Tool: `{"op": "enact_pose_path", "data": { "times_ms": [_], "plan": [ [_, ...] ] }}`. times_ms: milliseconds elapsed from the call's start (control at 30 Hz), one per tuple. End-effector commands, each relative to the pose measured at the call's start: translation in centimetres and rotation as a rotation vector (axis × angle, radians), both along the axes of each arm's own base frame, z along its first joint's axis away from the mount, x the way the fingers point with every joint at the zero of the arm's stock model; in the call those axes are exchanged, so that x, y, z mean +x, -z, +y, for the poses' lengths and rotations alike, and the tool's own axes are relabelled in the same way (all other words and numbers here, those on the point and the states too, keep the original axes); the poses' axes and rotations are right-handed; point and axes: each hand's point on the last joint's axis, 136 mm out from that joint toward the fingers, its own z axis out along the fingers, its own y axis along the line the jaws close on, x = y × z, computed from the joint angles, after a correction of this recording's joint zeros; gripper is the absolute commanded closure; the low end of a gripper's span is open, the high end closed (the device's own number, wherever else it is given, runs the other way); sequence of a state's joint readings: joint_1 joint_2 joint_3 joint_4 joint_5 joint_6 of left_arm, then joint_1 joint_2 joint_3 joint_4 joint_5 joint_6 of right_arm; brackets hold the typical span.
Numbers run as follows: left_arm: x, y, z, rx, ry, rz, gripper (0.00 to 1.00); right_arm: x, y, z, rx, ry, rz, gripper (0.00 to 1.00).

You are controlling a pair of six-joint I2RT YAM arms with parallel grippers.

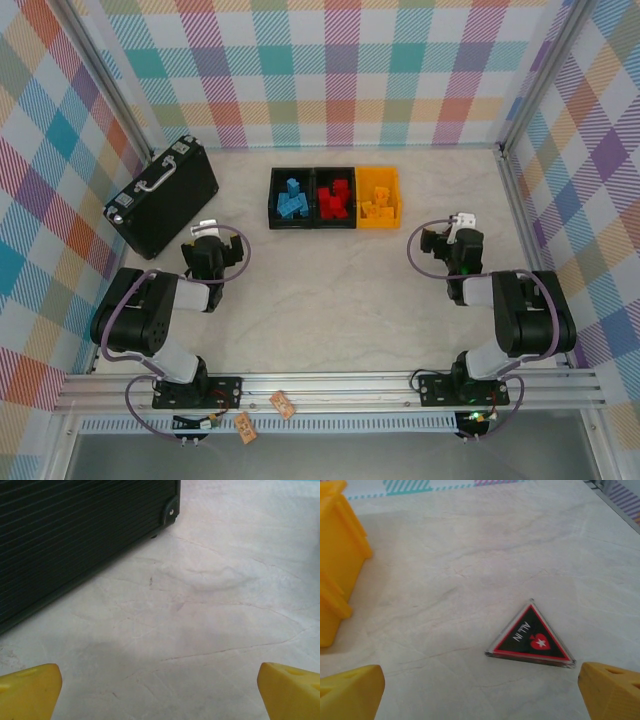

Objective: Sort the legos into containers by color
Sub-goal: Reset both arms

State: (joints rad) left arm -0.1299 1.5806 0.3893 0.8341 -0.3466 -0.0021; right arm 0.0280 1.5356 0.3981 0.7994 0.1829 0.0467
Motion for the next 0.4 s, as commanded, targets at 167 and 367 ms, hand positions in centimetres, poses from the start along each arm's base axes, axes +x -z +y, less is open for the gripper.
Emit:
{"op": "enact_pose_path", "data": {
  "times_ms": [167, 367],
  "plan": [
    [0.86, -1.42, -0.24, -0.008, 0.027, -0.061, 0.0, 0.56, -1.23, 1.56, 0.002, -0.072, -0.061, 0.01],
    [0.84, -1.42, -0.23, -0.009, 0.027, -0.062, 0.0, 0.58, -1.24, 1.45, 0.022, -0.088, -0.055, 0.01]
  ]
}}
